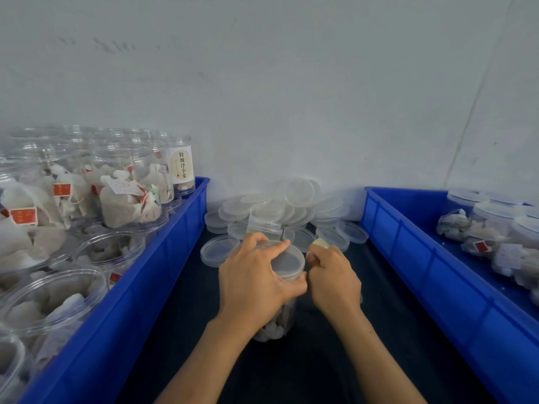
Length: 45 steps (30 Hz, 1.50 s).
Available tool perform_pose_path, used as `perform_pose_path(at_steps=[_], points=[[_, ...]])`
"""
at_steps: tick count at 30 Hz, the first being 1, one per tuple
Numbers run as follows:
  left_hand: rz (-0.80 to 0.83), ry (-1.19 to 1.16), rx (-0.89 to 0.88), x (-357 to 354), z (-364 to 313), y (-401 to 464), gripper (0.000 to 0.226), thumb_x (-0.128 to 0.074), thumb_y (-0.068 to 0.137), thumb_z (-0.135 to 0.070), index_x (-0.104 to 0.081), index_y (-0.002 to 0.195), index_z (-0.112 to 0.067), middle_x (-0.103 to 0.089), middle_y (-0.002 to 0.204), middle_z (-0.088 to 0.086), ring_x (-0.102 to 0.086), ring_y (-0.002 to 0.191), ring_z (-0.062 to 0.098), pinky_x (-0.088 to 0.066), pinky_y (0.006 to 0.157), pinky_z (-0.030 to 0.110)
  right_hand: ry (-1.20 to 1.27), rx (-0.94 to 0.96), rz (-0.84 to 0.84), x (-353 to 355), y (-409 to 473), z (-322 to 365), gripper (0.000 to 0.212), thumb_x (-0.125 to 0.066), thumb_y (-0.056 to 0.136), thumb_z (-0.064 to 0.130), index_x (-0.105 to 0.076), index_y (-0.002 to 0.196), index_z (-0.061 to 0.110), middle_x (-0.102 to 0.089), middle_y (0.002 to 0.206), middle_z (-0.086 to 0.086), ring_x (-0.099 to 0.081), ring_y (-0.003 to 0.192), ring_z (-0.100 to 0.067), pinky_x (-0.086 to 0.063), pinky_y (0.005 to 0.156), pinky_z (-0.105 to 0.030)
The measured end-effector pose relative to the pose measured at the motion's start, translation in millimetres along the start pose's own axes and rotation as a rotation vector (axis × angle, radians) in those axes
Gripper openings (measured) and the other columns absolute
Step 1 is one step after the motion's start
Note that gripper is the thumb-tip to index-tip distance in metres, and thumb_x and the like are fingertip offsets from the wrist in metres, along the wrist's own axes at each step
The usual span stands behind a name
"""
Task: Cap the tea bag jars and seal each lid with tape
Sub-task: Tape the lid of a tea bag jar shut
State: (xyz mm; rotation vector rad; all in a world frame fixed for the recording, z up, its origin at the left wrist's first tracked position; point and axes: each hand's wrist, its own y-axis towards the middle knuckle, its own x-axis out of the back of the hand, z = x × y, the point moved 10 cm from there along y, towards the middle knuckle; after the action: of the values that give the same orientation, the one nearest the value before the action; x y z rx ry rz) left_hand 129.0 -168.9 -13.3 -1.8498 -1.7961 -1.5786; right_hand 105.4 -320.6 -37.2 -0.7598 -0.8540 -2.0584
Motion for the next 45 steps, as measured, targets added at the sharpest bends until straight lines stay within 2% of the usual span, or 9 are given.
perform_pose_path(at_steps=[6, 11, 16, 22, 26, 32, 36, 39, 45], points=[[0.006, 0.021, 0.011, -1.0, -2.6, 3.1, 0.067, -0.06, 0.066, -0.07, -0.059, 0.128, -0.043, -0.048, 0.128, -0.016, -0.05, 0.109, 0.002, -0.029, 0.076, 0.02, 0.058, 0.011, 0.002, -9.0, 6.8, -0.3, 0.028, -0.039, 0.076, -0.001, -0.036, 0.062, 0.022, -0.042, 0.079, 0.007, -0.039, 0.063, -0.011, -0.028, 0.054, -0.028], [0.031, -0.086, -0.026, 2.2, 0.8, -12.5, 0.074, -0.046, 0.057, -0.079, -0.058, 0.124, -0.05, -0.045, 0.127, -0.025, -0.045, 0.104, -0.007, -0.039, 0.083, 0.024, 0.03, -0.196, -0.162, 52.2, 49.7, -42.0, 0.033, -0.032, 0.098, 0.012, -0.044, 0.068, 0.02, -0.051, 0.081, -0.002, -0.042, 0.06, -0.013, -0.031, 0.053, -0.028], [0.059, -0.061, -0.043, -4.5, -2.4, -4.8, 0.076, -0.047, 0.06, -0.079, -0.054, 0.129, -0.05, -0.043, 0.132, -0.022, -0.047, 0.111, -0.003, -0.037, 0.082, 0.021, -0.057, 0.04, -0.142, 57.9, 58.0, -6.6, 0.035, -0.034, 0.097, 0.014, -0.034, 0.063, 0.019, -0.042, 0.069, 0.001, -0.035, 0.055, -0.014, -0.024, 0.051, -0.029], [0.049, -0.07, -0.058, -3.5, -4.1, -5.1, 0.079, -0.041, 0.057, -0.08, -0.055, 0.129, -0.049, -0.043, 0.132, -0.021, -0.048, 0.112, -0.002, -0.033, 0.079, 0.02, 0.003, 0.152, -0.061, 31.5, 41.0, 9.7, 0.033, -0.039, 0.099, 0.026, -0.045, 0.067, 0.021, -0.051, 0.073, 0.004, -0.047, 0.061, -0.012, -0.029, 0.053, -0.025], [0.048, -0.072, -0.065, -2.9, -4.1, -5.4, 0.08, -0.039, 0.057, -0.08, -0.054, 0.129, -0.049, -0.043, 0.129, -0.024, -0.047, 0.111, -0.005, -0.032, 0.077, 0.018, 0.0, 0.213, -0.036, 16.6, 26.9, 6.7, 0.027, -0.039, 0.1, 0.032, -0.064, 0.107, 0.036, -0.053, 0.095, 0.013, -0.052, 0.082, -0.007, -0.038, 0.063, -0.027], [0.024, -0.105, -0.062, 0.1, -2.3, -6.7, 0.075, -0.042, 0.057, -0.08, -0.055, 0.126, -0.051, -0.045, 0.123, -0.027, -0.049, 0.105, -0.007, -0.041, 0.081, 0.017, 0.045, 0.249, -0.072, 4.9, 7.9, 3.9, 0.055, -0.038, 0.099, 0.033, -0.018, 0.142, 0.06, -0.058, 0.093, 0.019, -0.052, 0.075, 0.0, -0.036, 0.061, -0.022], [0.0, -0.123, -0.047, 6.1, 2.6, -7.6, 0.07, -0.048, 0.061, -0.077, -0.056, 0.125, -0.051, -0.046, 0.124, -0.026, -0.049, 0.105, -0.007, -0.045, 0.084, 0.02, 0.133, 0.25, -0.025, -2.1, 1.5, -2.5, 0.055, -0.035, 0.1, 0.042, -0.007, 0.145, 0.057, -0.048, 0.112, 0.031, -0.051, 0.092, 0.001, -0.037, 0.072, -0.021], [-0.018, -0.112, -0.038, 10.6, 8.1, -7.5, 0.07, -0.047, 0.06, -0.078, -0.056, 0.124, -0.052, -0.047, 0.124, -0.026, -0.044, 0.104, -0.01, -0.045, 0.083, 0.021, 0.321, 0.287, 0.045, -2.8, -2.9, -2.8, 0.056, -0.04, 0.092, 0.04, -0.018, 0.143, 0.054, -0.042, 0.115, 0.037, -0.049, 0.098, 0.003, -0.038, 0.081, -0.022], [-0.051, -0.052, -0.027, 19.1, 17.2, -5.0, 0.071, -0.045, 0.062, -0.08, -0.056, 0.125, -0.048, -0.047, 0.123, -0.024, -0.045, 0.103, -0.005, -0.045, 0.076, 0.021, 0.409, 0.334, 0.162, -0.3, -5.9, -5.7, 0.022, -0.043, 0.089, 0.025, -0.046, 0.106, 0.037, -0.045, 0.067, 0.012, -0.042, 0.06, -0.002, -0.038, 0.06, -0.024]])
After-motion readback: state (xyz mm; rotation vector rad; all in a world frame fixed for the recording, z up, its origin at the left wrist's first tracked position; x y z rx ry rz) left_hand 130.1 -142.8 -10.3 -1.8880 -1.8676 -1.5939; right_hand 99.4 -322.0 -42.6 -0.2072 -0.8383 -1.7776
